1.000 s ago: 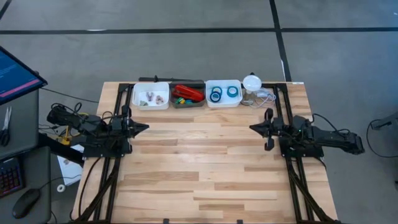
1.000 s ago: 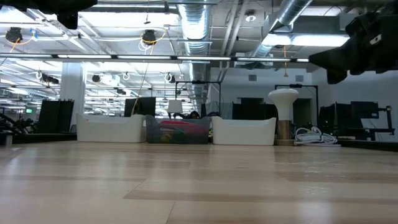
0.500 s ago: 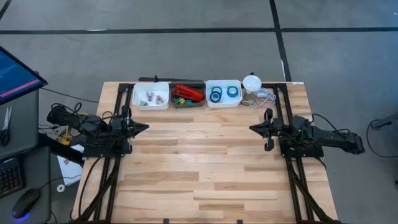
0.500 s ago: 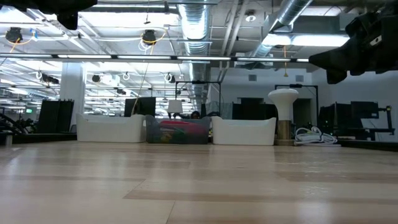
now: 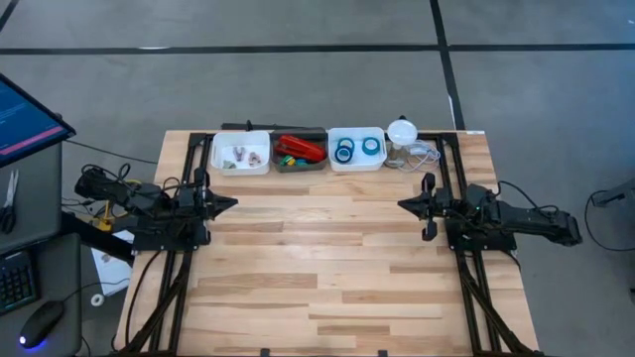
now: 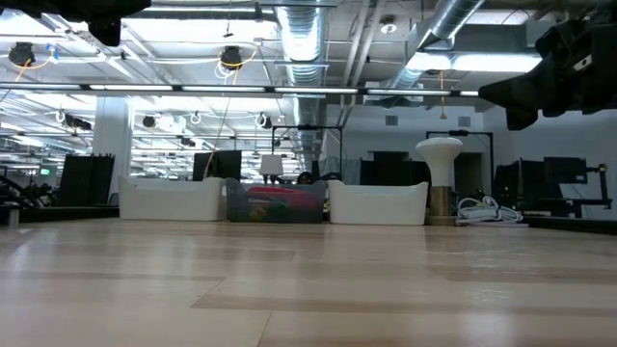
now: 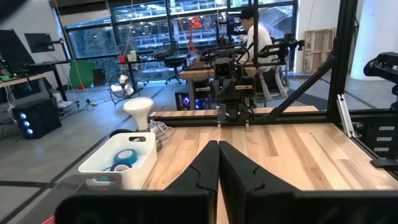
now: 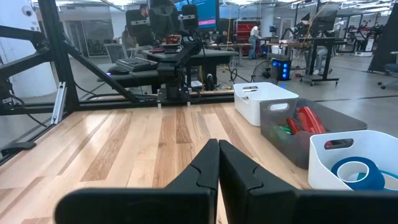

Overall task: Pick and place Stapler, Stapler remover, tape
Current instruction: Return to Home Position

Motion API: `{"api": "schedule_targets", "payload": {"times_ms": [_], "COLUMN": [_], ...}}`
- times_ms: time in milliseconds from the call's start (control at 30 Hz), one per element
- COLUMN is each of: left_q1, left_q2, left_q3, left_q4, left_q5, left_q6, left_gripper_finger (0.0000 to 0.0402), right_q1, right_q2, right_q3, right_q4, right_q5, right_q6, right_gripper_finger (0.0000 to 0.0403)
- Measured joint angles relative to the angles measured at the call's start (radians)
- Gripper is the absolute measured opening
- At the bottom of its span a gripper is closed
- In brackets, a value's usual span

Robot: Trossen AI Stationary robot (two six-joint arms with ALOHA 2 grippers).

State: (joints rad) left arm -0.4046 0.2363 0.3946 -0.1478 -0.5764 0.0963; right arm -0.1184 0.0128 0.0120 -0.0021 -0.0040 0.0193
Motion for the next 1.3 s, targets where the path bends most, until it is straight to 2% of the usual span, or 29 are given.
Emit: {"api": "schedule_targets", "payload": {"times_ms": [367,600,800,1100,1300], "left_q1": [0.000,0.000,0.000,0.025,0.085], "left_q2": [0.000,0.000,0.000,-0.023,-0.036], "left_q3": [0.000,0.000,0.000,0.044,0.056], "left_q4": [0.002,0.099,0.108,0.122,0.106], "left_q5": [0.000,0.003,0.098,0.105,0.220], "left_q6": [0.000,0.000,0.003,0.057,0.088], "left_gripper_finger": [0.0002,0.0002,0.0002,0.0002,0.0002], "right_q1": [0.000,0.000,0.000,0.000,0.000], "right_q2": [0.000,0.000,0.000,0.000,0.000], "right_q3": [0.000,0.000,0.000,0.000,0.000], "right_q4": [0.000,0.000,0.000,0.000,0.000], "right_q5": [0.000,0.000,0.000,0.001,0.001], "right_q6": [0.000,0.000,0.000,0.000,0.000], "right_gripper_finger": [0.0000,0.0000,0.0000,0.0000,0.0000]}}
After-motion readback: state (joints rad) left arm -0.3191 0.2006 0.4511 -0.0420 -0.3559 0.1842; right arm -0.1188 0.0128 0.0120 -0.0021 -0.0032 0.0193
